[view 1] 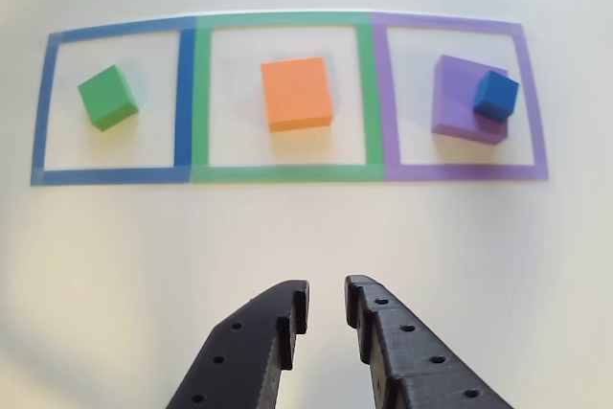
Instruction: Tower of hanoi
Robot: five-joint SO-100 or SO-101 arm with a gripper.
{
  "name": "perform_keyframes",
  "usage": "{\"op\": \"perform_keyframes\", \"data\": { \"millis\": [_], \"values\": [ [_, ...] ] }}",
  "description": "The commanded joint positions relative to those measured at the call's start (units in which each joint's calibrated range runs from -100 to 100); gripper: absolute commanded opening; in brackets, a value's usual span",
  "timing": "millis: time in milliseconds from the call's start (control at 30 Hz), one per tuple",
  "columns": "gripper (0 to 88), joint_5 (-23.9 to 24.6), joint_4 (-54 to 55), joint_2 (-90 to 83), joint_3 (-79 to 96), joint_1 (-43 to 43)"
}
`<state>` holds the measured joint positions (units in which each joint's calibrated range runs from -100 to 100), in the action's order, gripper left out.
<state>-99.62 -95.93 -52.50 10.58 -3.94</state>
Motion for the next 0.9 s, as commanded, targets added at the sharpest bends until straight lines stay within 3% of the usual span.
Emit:
{"op": "perform_keyframes", "data": {
  "millis": [0,300,567,867],
  "values": [
    [0.0,-0.38,6.86,-5.35,9.01,5.43],
    [1.8,-0.38,18.92,-10.24,27.45,10.92],
    [24.3,-0.38,55.5,-13.28,57.8,12.67],
    [33.9,-0.38,86.99,-5.19,71.16,16.03]
  ]
}}
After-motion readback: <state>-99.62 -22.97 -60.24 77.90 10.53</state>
